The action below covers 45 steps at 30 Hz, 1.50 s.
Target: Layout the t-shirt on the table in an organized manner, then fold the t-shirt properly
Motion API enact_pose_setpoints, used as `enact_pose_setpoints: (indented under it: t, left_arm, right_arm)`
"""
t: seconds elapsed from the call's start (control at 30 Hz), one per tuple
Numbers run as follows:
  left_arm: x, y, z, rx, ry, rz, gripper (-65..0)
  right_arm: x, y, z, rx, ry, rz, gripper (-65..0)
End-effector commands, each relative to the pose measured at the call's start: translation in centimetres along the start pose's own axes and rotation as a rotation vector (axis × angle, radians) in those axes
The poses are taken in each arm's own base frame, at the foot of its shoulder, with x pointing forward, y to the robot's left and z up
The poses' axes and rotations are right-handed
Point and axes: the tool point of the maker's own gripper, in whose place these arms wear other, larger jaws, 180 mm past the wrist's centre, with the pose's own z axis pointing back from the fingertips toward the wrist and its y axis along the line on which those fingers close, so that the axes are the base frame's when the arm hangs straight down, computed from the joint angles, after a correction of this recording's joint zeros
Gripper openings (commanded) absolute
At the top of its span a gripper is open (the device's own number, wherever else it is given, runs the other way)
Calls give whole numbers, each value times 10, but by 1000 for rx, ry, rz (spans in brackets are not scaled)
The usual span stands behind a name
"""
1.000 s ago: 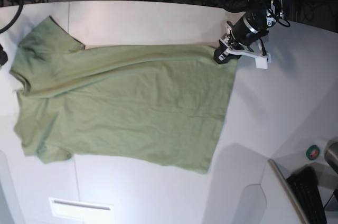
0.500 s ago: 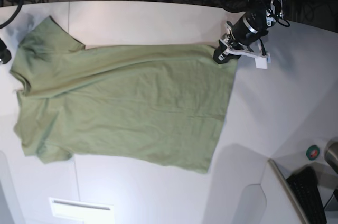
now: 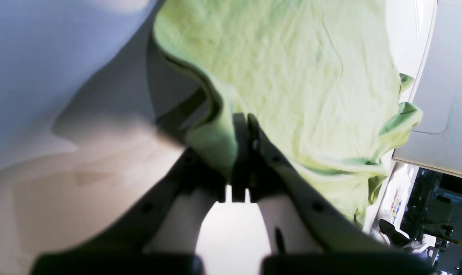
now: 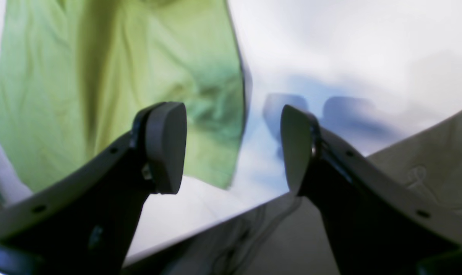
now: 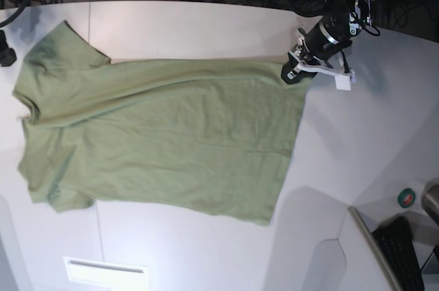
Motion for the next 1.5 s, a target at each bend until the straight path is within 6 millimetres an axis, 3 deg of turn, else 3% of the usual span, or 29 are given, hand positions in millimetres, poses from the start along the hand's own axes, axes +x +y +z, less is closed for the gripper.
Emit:
enact_pose_setpoints:
  t: [0.0,0.1,0.37,0.57,0.73,1.1,1.47]
  left_arm:
    - [7,-10,1,-32,-23,-11,-650]
    - [8,-10,1,-33,-24,-12,-650]
    - [8,-11,1,-34,-25,-13,-650]
    - [9,-9,2,-30,-27,-11,-650]
    - [10,-9,2,-29,-30,-10,-650]
    - [10,-9,2,-29,-30,-10,-650]
    - [10,-9,2,-29,-31,-10,-650]
  right_arm:
    - [14,3,5,17,-33,42,-279]
    - [1,2,-8,41,6,44,-279]
    - [-10,7,-32,87,55,-34,-279]
    - [-19,17,-51,82,69,66,-281]
    - [-32,22,-57,95,96,60,-281]
    - [-36,22,-60,97,97,54,-281]
    - [-25,22,-60,97,36,49,-300]
